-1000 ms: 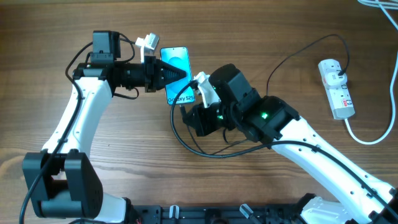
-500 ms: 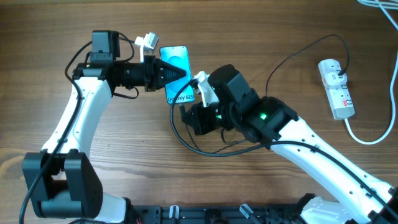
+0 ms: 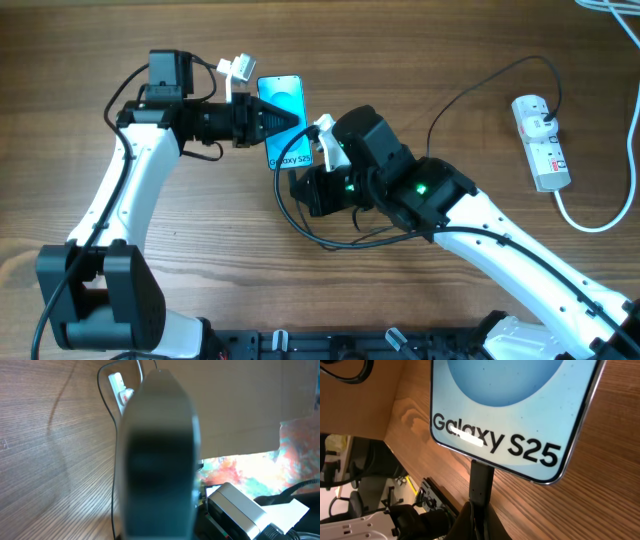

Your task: Plug charger to phone and switch on socket

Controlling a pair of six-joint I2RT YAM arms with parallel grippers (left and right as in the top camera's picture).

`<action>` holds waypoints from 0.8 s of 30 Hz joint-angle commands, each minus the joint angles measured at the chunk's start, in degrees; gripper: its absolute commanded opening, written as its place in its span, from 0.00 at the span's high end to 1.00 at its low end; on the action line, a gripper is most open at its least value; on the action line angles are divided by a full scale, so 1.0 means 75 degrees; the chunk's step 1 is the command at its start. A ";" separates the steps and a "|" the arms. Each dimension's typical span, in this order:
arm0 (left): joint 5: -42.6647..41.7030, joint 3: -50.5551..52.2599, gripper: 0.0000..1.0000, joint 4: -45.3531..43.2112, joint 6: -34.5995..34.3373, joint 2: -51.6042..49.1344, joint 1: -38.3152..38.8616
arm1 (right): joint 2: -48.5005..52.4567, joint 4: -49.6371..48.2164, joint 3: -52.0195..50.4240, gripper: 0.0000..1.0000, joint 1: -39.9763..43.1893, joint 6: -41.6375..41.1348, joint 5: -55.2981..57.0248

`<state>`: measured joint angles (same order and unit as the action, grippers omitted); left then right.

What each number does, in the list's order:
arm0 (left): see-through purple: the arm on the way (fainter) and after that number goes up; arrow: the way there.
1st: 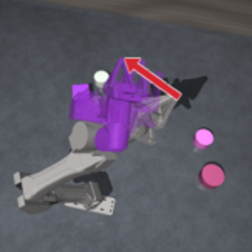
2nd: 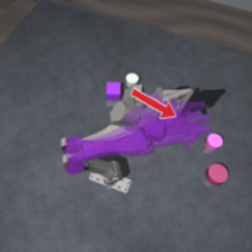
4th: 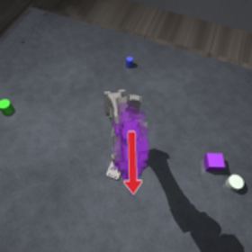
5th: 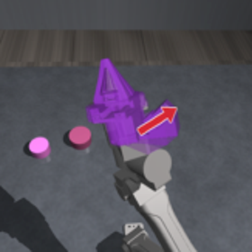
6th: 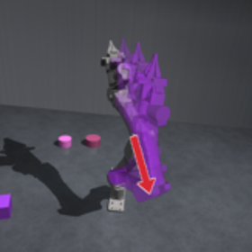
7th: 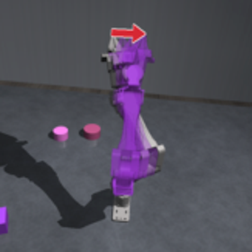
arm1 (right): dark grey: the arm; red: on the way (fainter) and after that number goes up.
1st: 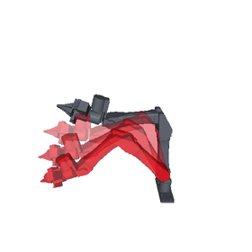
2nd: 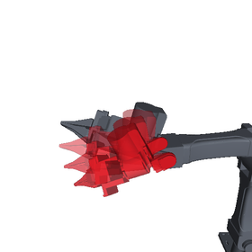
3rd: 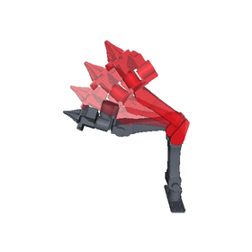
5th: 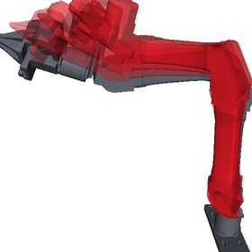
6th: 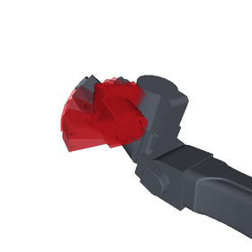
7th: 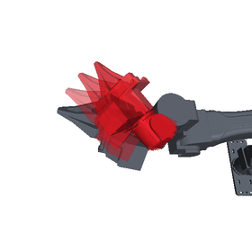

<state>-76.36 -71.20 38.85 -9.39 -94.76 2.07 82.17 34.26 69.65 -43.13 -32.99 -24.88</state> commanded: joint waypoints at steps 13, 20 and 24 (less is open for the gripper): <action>-0.0350 0.0009 0.96 0.0315 0.0458 0.0093 0.0484 | 0.0000 -0.0519 0.0388 0.96 0.0356 0.0032 0.0583; -0.0350 0.0009 0.96 0.0341 0.0458 0.0093 0.0481 | -0.0015 -0.0618 0.0603 0.84 0.0507 0.0338 0.0356; -0.0353 0.0009 0.96 0.0341 0.0455 0.0093 0.0481 | -0.0052 -0.1061 0.0621 0.04 0.0726 0.1244 -0.1239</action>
<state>-75.85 -71.68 39.97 -7.27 -94.76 3.62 82.28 30.46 70.37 -40.62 -30.17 -30.48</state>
